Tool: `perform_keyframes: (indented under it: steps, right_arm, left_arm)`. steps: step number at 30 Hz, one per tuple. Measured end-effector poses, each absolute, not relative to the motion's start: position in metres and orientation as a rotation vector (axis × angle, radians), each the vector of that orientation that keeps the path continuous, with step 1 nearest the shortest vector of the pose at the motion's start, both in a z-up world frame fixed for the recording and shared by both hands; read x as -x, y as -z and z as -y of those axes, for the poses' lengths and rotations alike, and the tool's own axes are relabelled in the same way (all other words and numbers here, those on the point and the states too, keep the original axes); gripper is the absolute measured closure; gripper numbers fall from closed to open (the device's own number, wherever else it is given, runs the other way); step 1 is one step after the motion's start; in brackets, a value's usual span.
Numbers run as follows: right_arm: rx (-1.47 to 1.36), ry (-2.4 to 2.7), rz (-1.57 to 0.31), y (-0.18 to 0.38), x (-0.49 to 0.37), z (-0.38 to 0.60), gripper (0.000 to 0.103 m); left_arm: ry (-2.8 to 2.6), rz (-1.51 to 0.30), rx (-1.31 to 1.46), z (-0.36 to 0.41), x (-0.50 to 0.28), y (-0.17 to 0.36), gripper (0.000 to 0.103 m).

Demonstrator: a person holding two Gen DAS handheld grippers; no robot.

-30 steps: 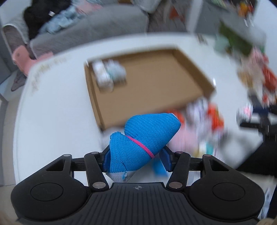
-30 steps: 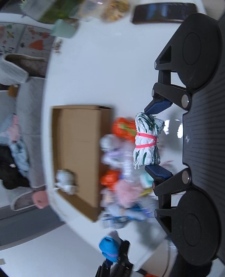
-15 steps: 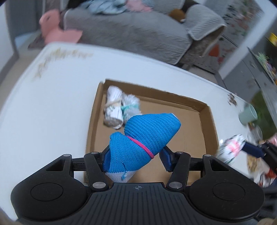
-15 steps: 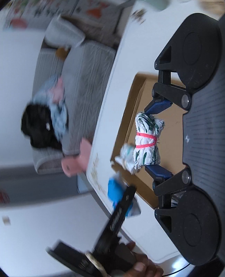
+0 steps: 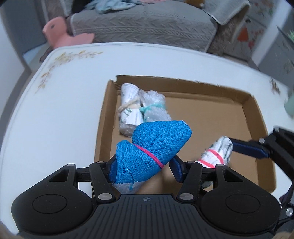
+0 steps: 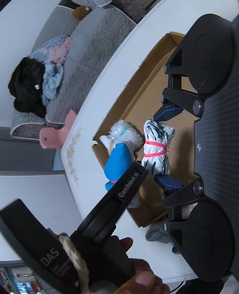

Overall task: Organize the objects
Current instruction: 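Place the blue sock and green-striped bundle into the tray, opening both tools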

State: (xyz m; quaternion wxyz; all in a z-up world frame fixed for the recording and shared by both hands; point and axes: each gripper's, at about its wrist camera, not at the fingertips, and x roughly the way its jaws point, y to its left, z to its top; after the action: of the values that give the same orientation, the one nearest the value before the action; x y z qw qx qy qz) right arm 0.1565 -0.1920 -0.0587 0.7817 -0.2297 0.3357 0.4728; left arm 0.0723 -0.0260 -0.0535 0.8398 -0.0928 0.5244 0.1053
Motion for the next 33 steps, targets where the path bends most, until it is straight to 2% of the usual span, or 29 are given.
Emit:
perform_keyframes:
  steps: [5, 33]
  right_arm:
    - [0.557, -1.032, -0.735, 0.069, -0.157, 0.190, 0.043]
    - [0.392, -0.863, -0.891, 0.089, -0.213, 0.180, 0.043]
  left_arm:
    - [-0.176, -1.139, 0.079, 0.034, -0.072, 0.063, 0.040]
    - [-0.195, -1.150, -0.197, 0.047, -0.079, 0.095, 0.038]
